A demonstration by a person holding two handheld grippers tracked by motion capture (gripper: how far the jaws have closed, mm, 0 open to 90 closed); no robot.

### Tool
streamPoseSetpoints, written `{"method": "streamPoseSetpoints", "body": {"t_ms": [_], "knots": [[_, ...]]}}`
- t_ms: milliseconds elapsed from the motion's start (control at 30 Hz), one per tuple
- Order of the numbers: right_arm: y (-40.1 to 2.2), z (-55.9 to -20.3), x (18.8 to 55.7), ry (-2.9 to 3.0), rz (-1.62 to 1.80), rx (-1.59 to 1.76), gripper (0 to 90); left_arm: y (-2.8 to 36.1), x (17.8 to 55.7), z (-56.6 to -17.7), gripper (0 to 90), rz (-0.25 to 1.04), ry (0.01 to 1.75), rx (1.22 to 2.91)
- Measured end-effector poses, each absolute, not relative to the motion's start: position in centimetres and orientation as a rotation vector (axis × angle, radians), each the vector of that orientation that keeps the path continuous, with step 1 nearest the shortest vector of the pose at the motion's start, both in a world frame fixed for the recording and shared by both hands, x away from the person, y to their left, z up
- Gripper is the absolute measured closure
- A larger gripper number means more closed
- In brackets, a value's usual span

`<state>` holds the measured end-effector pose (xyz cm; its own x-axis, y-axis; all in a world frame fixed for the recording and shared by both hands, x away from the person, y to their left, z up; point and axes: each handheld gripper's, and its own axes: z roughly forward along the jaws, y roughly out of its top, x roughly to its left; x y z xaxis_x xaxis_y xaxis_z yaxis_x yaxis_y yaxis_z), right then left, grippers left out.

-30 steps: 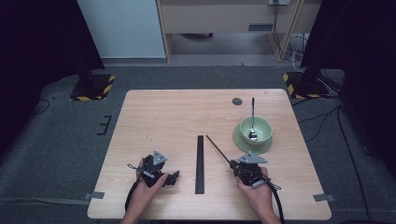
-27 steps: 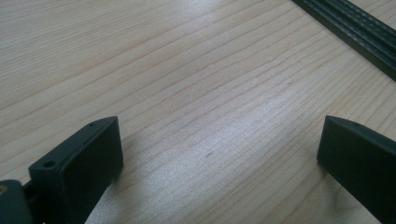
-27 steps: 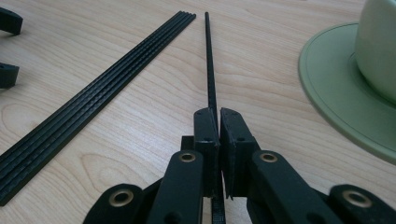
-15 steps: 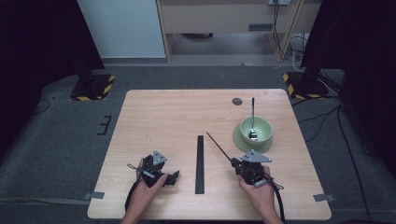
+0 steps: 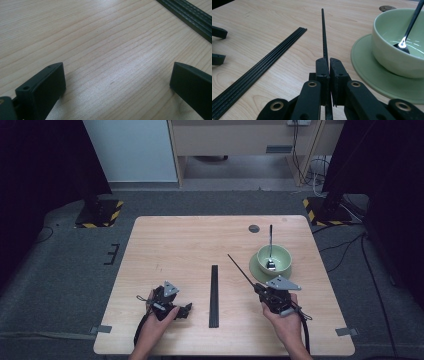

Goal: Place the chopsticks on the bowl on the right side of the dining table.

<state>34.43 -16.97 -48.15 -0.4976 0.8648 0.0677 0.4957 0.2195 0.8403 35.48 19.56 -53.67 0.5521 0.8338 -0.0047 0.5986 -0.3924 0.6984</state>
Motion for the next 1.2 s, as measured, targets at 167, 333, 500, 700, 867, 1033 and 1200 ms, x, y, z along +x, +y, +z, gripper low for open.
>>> {"method": "streamPoseSetpoints", "body": {"t_ms": [167,333,500,700,867,1033,1200], "knots": [[-17.4,-47.6,34.8,2.070,1.190,1.245,86.1,19.5,35.5,-53.7,0.0,0.460,1.145,2.130],[-17.8,-47.7,35.1,2.065,1.178,1.256,86.1,19.5,35.5,-53.7,0.0,0.460,1.146,2.130],[-18.1,-47.0,35.2,2.058,1.178,1.248,86.1,19.6,35.5,-53.7,0.0,0.460,1.146,2.130],[-18.7,-46.1,35.3,2.047,1.177,1.235,86.1,19.5,35.5,-53.7,0.0,0.460,1.145,2.130],[-19.2,-44.7,35.5,2.037,1.175,1.205,86.1,19.6,35.5,-53.7,0.0,0.460,1.145,2.130],[-19.9,-43.4,35.9,2.029,1.162,1.187,86.1,19.5,35.5,-53.7,0.0,0.460,1.145,2.130],[-21.0,-42.8,36.5,2.023,1.150,1.178,86.1,19.5,35.5,-53.7,0.0,0.460,1.145,2.130]]}}
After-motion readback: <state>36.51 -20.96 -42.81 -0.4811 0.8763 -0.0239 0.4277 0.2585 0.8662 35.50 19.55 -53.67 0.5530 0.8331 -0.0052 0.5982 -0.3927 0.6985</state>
